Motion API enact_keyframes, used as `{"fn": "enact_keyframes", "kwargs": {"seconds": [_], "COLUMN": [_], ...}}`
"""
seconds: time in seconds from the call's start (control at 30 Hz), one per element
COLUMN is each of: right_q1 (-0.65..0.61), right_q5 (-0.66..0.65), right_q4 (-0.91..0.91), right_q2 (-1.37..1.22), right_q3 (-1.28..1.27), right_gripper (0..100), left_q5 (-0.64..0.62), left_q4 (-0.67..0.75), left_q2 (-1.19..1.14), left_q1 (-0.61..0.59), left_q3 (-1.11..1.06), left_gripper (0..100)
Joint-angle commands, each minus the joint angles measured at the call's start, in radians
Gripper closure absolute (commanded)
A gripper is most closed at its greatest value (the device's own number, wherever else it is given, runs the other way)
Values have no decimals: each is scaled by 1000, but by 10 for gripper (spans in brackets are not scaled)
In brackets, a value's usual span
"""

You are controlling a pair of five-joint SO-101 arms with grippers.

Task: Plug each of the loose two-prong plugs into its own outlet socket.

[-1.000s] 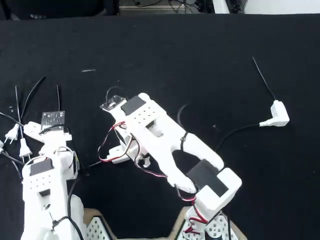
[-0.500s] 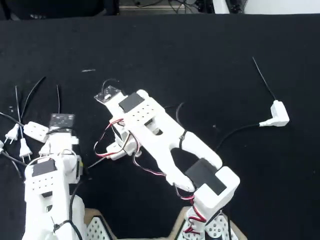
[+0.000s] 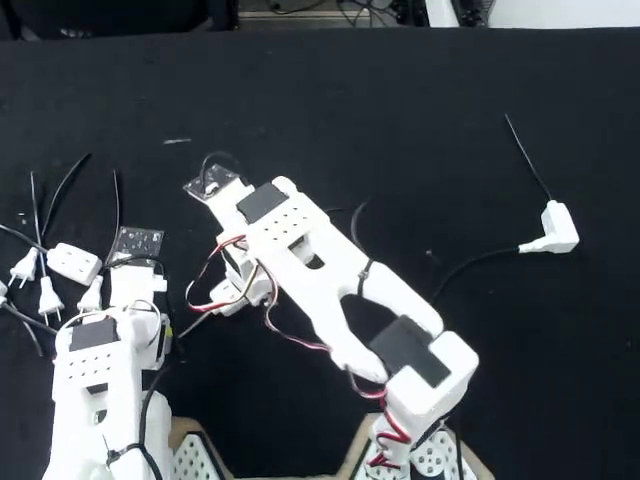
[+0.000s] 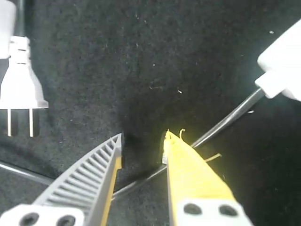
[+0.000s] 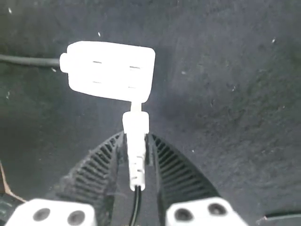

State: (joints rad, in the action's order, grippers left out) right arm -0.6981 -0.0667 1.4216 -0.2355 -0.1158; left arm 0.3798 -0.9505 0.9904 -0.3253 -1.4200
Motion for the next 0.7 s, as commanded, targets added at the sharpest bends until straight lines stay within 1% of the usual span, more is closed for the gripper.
{"fn": "enact_keyframes", "kwargs": {"seconds": [0.0,0.13,0.33,0.53,0.67], "right_q1": [29,34,31,18,17], "right_q5": [-3,-3,-3,9,83], "right_q4": [14,126,256,261,259], "right_q2": [-35,-84,-88,-93,-93], "right_q3": [102,203,357,389,389], "right_gripper": [988,988,988,988,988], "left_q5": [6,6,6,6,6], "left_q4": [-14,-15,-14,-12,-11], "left_q2": [-2,-2,-2,-2,-2], "left_q1": [22,19,18,18,21], "left_q3": [5,5,5,5,5], "left_gripper": [848,848,848,848,848]}}
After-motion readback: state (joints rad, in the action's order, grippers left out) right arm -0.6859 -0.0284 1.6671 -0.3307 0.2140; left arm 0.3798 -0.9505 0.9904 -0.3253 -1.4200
